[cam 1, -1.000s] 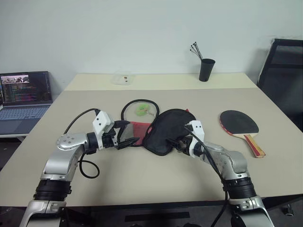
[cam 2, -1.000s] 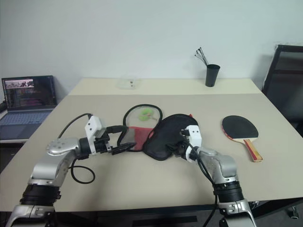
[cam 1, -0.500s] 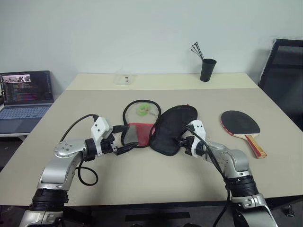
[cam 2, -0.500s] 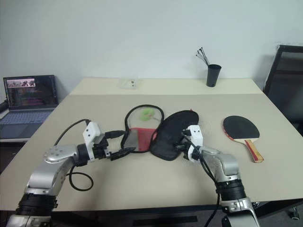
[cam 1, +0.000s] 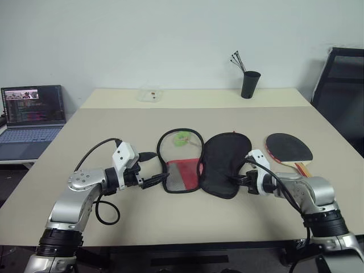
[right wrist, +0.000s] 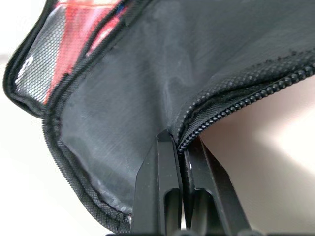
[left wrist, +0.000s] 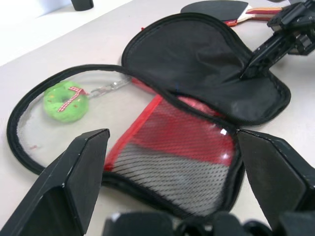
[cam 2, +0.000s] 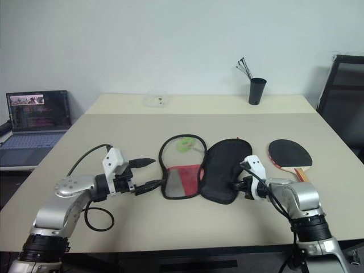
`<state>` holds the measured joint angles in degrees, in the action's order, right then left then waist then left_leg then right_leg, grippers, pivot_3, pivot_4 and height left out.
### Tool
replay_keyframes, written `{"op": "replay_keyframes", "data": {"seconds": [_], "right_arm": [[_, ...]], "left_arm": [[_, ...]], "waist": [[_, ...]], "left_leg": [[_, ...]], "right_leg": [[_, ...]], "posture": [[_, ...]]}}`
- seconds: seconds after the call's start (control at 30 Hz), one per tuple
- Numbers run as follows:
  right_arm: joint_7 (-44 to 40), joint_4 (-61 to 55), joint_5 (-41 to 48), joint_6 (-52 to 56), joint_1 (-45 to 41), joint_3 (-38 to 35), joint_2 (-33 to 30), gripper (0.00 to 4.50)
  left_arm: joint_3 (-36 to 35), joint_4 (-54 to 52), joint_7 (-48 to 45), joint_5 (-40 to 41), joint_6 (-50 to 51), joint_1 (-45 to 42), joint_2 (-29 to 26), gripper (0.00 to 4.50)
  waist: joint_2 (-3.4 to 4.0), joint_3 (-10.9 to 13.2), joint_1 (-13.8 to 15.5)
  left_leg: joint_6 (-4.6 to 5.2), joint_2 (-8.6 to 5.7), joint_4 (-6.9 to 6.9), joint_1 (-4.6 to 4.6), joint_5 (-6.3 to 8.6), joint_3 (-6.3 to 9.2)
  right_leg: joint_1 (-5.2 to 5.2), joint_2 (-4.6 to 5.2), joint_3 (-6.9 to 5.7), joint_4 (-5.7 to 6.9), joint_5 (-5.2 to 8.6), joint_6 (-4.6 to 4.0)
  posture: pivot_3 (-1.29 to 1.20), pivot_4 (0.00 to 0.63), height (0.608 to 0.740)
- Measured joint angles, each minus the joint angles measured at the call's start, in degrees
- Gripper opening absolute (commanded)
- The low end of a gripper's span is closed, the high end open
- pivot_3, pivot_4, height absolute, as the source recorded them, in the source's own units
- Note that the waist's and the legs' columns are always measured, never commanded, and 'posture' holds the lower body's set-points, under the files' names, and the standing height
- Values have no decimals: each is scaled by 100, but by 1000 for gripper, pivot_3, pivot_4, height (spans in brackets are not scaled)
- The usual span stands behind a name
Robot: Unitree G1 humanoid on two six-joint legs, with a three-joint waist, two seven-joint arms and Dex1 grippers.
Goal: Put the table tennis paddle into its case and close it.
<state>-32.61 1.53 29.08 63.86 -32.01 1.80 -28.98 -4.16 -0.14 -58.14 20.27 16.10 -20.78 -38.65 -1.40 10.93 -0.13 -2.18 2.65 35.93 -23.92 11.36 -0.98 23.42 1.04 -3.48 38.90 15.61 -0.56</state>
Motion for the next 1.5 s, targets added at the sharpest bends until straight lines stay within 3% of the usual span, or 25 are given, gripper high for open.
{"op": "replay_keyframes", "data": {"seconds": [0.13,0.3,0.6,0.93,1.03,1.37,1.5], "right_arm": [[-280,268,-138,-169,-177,115,-216,63],[-1165,1450,-640,-808,-921,635,-693,63],[-1880,2655,-1327,-1615,-1463,983,-702,63],[-2022,3592,-1883,-2215,-1914,1014,-655,63],[-1959,3681,-1907,-2319,-1919,949,-619,625],[-1567,3766,-2113,-2479,-1944,697,-620,3994],[-1398,3648,-2110,-2472,-1957,364,-719,3994]], "left_arm": [[41,-4,0,-1,3,-5,7,4500],[195,-40,2,-25,-4,-37,21,4500],[275,-39,0,-38,-22,-150,81,4500],[369,-38,-1,-58,-30,-213,119,4500],[382,-35,-3,-67,-53,-213,125,4500],[450,306,-137,-161,-356,-272,255,4500],[503,403,-157,-184,-406,-366,305,4500]], "waist": [[0,0,1],[1,1,-1],[0,1,0],[0,1,0],[0,1,0],[0,1,0],[1,1,1]], "left_leg": [[0,0,-1,-1,0,-1],[0,-3,3,0,0,-6],[0,-2,3,0,0,-11],[0,-1,3,1,0,-14],[0,-1,4,2,0,-15],[0,-1,5,3,0,-18],[0,-1,2,3,0,-29]], "right_leg": [[0,0,1,-2,0,0],[1,-2,4,-2,0,0],[1,-2,7,-1,0,0],[2,-2,10,0,-1,-1],[1,-1,11,2,-1,-1],[1,-1,14,5,-1,-1],[7,-1,23,4,-1,-1]], "posture": [[0,150,740],[0,150,740],[0,150,740],[0,150,740],[0,150,740],[0,150,740],[0,150,740]]}}
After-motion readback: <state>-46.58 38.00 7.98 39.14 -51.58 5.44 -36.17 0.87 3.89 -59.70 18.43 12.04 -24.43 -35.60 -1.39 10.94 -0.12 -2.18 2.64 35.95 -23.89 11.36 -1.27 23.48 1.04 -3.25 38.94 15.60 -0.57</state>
